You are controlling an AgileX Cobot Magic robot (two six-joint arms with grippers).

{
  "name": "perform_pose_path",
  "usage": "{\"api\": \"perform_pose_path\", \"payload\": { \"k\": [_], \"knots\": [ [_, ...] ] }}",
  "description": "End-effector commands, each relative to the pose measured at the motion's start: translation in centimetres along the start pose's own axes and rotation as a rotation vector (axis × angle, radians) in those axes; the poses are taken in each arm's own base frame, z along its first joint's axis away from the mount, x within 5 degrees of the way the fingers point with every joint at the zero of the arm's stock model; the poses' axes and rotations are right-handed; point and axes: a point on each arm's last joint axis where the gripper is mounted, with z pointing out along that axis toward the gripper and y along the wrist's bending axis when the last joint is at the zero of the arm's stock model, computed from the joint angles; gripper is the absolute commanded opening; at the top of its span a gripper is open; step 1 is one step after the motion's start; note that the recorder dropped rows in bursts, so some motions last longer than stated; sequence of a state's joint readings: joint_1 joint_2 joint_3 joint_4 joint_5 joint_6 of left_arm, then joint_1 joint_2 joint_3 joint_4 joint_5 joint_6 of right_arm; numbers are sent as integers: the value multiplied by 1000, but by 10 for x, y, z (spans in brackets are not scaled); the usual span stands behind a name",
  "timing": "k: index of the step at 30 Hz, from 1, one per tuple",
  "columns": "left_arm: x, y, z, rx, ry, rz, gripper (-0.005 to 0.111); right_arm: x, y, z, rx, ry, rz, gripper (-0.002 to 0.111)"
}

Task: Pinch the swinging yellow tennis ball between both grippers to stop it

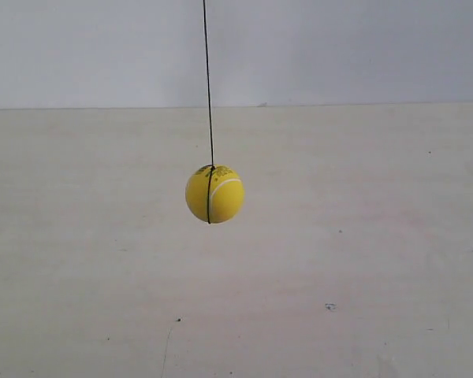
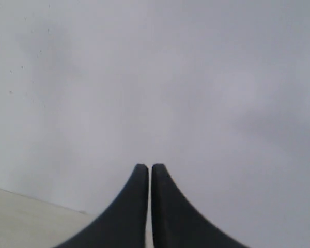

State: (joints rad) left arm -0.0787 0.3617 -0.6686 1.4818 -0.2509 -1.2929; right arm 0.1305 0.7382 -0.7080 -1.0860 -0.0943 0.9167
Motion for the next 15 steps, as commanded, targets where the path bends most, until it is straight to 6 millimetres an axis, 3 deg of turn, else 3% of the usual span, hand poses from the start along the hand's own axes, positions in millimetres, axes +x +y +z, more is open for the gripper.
{"api": "perform_pose_path", "payload": {
  "k": [1, 7, 15],
  "knots": [
    [-5, -7, -38, -32, -100, 2, 5, 0, 6, -33, -22, -89, -13, 0],
    [8, -19, -74, -45, -181, -6, 5, 16, 18, -69, -78, -181, -29, 0],
    [30, -23, -71, -30, -130, -58, 5, 50, 29, -96, -99, -212, -45, 0]
  ]
}}
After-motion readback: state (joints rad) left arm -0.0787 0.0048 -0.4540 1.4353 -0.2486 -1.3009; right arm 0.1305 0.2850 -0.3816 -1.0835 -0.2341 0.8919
